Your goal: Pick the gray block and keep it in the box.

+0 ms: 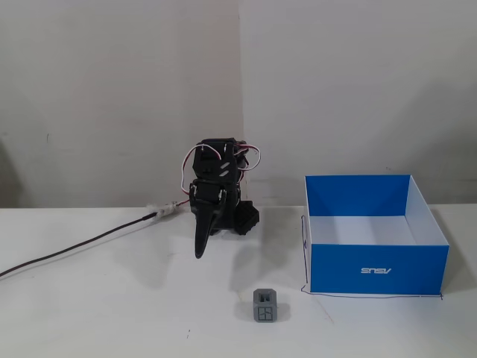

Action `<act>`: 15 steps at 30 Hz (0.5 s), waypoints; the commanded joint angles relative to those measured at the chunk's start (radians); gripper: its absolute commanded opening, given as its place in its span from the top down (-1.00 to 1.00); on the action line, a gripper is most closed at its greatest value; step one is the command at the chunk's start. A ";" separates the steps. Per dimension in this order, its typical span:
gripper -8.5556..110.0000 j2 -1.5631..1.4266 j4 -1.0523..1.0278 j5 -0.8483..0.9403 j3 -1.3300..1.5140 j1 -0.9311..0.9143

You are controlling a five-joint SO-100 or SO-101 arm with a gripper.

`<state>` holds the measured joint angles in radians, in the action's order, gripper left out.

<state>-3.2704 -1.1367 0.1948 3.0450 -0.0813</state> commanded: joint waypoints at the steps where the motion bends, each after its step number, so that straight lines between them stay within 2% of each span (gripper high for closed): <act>1: 0.85 -0.158 -0.003 0.008 -0.012 -0.009; 15: 0.85 -0.158 -0.003 0.008 -0.012 -0.009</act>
<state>-3.2704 -1.1367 0.1963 3.0450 -0.0966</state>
